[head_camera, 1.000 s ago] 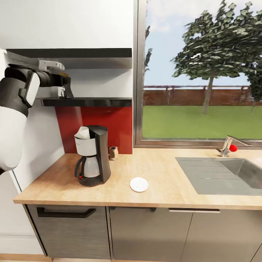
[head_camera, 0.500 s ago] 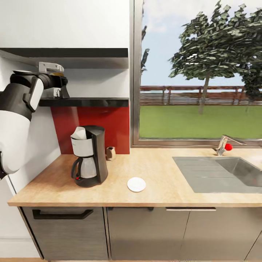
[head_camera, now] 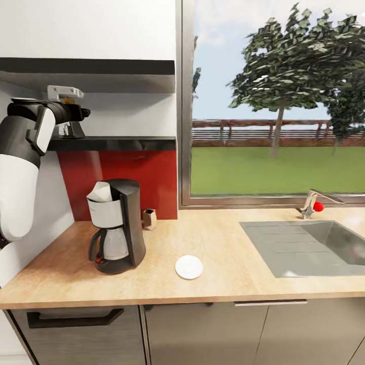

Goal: Set up a coffee station on the kitchen countertop: keep the coffee maker on the countertop, move the bottle of coffee from the kitchen shelf to the counter next to the coffee maker, place a paper coffee filter on top of the coffee maker, put the saucer next to the coffee maker with the coffee cup on the saucer, and place the electric kettle next to the coffee maker.

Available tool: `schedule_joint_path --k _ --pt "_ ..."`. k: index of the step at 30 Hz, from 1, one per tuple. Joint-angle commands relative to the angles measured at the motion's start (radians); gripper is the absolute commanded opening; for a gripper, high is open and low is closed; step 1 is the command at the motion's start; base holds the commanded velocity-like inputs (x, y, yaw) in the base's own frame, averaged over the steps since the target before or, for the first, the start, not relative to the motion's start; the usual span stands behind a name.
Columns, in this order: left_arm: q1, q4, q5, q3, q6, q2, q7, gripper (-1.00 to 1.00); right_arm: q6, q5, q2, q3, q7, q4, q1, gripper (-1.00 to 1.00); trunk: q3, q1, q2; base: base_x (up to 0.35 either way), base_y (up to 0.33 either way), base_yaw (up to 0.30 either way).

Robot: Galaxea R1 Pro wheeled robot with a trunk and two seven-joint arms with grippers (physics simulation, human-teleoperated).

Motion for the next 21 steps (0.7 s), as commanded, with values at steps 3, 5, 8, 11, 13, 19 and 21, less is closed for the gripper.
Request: schedule_joint_path --k 3,5,8,11,13,19,21 --pt "0.000 -0.002 0.001 0.003 0.005 0.001 -0.002 1.00 -0.003 0.000 0.000 0.000 0.000 0.001 0.000 1.00 0.000 0.000 -0.001 0.030 0.020 -0.001" --pt "0.000 -0.003 0.000 0.004 0.005 0.002 -0.002 1.00 -0.004 0.000 0.000 0.000 0.000 0.001 0.000 1.00 0.000 0.000 -0.001 0.000 0.017 0.000" --pt "0.000 -0.003 -0.001 0.005 0.005 0.002 -0.002 1.00 -0.004 -0.001 0.000 0.000 0.000 0.001 0.000 1.00 0.000 0.000 -0.001 -0.087 0.102 0.000" --pt "0.000 -0.003 -0.002 0.006 0.005 0.002 -0.002 1.00 -0.005 -0.001 0.000 0.000 0.001 0.001 0.000 1.00 0.000 0.000 -0.001 -0.124 0.211 0.000" --pt "0.000 -0.002 -0.002 0.005 0.005 0.002 -0.002 1.00 -0.005 -0.001 0.001 0.000 0.001 0.001 0.000 1.00 0.000 0.000 -0.001 -0.055 0.240 0.000" --pt "0.001 -0.002 -0.002 0.005 0.005 0.002 -0.002 1.00 -0.005 -0.001 0.002 0.000 0.001 0.001 0.000 1.00 0.000 0.000 -0.001 -0.015 0.142 0.000" --pt "0.001 -0.001 -0.002 0.005 0.005 0.002 -0.002 1.00 -0.005 -0.001 0.002 0.000 0.000 0.002 0.000 1.00 0.000 0.000 -0.001 -0.002 0.023 0.000"
